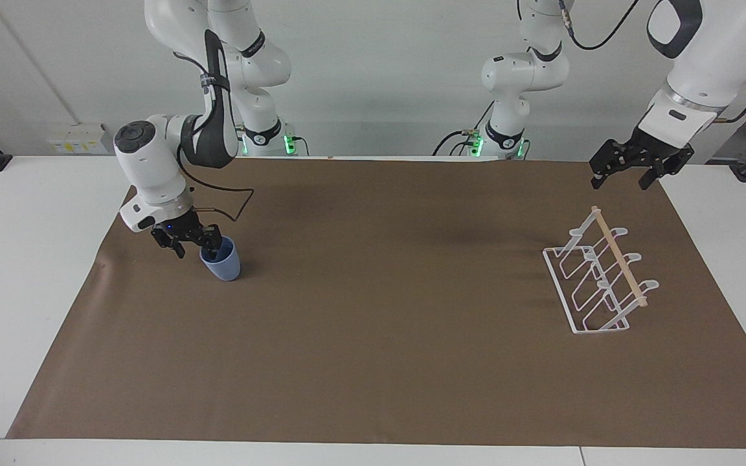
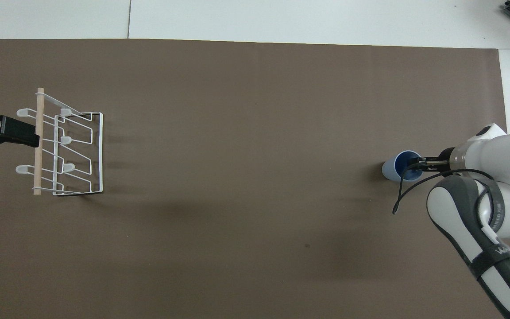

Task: Hang cup on cup holder
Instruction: 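Reach the right gripper to the light-blue cup and grasp its rim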

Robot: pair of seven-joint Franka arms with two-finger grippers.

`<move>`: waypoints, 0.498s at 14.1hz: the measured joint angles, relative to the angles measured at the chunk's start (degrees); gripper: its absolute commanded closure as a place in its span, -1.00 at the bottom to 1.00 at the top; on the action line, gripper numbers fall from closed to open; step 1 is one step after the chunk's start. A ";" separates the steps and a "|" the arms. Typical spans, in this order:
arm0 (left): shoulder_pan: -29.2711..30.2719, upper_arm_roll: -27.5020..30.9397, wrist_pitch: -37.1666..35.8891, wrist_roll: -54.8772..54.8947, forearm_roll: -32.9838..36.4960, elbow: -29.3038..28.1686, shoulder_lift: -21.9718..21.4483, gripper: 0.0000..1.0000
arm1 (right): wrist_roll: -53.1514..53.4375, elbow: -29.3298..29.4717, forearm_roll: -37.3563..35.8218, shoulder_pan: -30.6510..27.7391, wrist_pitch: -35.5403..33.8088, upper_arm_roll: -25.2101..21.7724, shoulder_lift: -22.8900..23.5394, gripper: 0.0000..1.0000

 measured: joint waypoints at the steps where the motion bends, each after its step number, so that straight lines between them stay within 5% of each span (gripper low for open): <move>1: 0.00 -0.02 0.00 0.00 0.00 0.00 -0.02 -1.00 | 0.03 0.00 0.01 0.01 0.00 0.26 0.00 -0.25; 4: -0.04 -0.18 0.00 0.00 0.00 0.00 -0.07 -1.00 | 0.97 0.01 0.05 0.00 0.03 1.73 0.00 -0.10; 7: -0.04 -0.17 0.00 0.00 0.00 0.00 -0.09 -1.00 | 3.90 0.04 0.05 0.06 0.08 3.76 0.00 0.35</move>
